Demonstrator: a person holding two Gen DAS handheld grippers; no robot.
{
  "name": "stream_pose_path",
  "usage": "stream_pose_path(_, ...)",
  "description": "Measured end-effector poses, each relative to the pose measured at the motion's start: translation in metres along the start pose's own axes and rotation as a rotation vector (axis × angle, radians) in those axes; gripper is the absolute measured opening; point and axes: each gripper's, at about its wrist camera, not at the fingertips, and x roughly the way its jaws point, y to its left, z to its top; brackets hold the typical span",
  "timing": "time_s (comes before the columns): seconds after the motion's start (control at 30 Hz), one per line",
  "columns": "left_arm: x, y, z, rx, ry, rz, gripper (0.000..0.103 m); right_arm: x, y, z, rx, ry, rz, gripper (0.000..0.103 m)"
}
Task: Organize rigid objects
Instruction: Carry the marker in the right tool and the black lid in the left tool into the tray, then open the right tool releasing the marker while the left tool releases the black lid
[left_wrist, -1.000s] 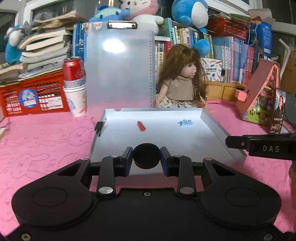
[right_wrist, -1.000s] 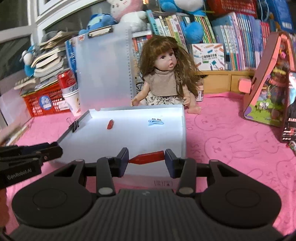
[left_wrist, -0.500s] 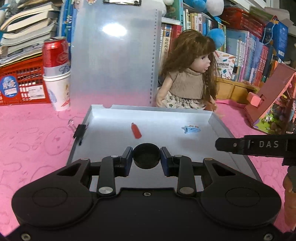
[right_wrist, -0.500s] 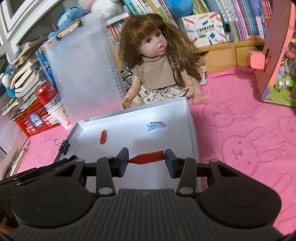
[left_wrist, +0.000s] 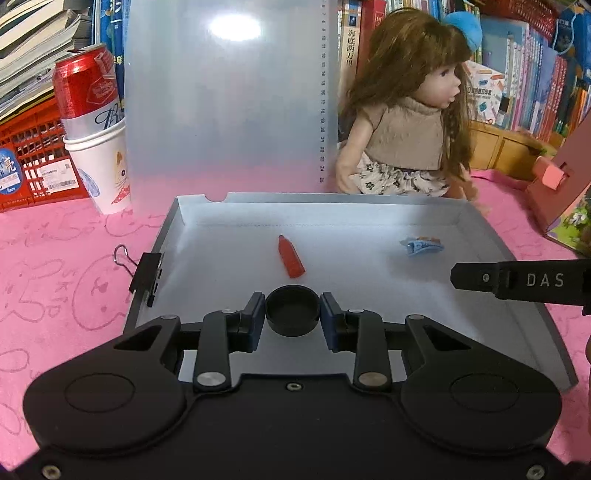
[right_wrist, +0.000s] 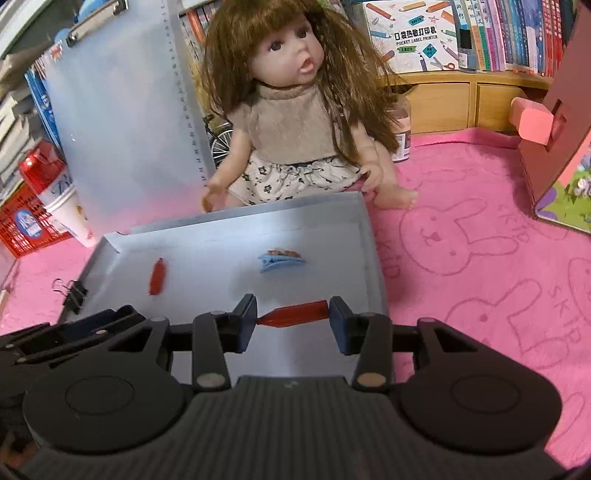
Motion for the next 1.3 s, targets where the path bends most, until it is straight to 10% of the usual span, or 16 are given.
stream_pose_path(1.13, 0.027, 0.007, 0.010, -0.009, 0.006, 0.044, 0.031, 0.028, 0.009, 0.002, -0.045, -0.055, -0.039, 0.049)
stream_pose_path(1.3, 0.022, 0.009, 0.009, -0.024, -0.011, 0.015, 0.040, 0.024, 0.007, 0.001, -0.043, -0.068, -0.010, 0.067)
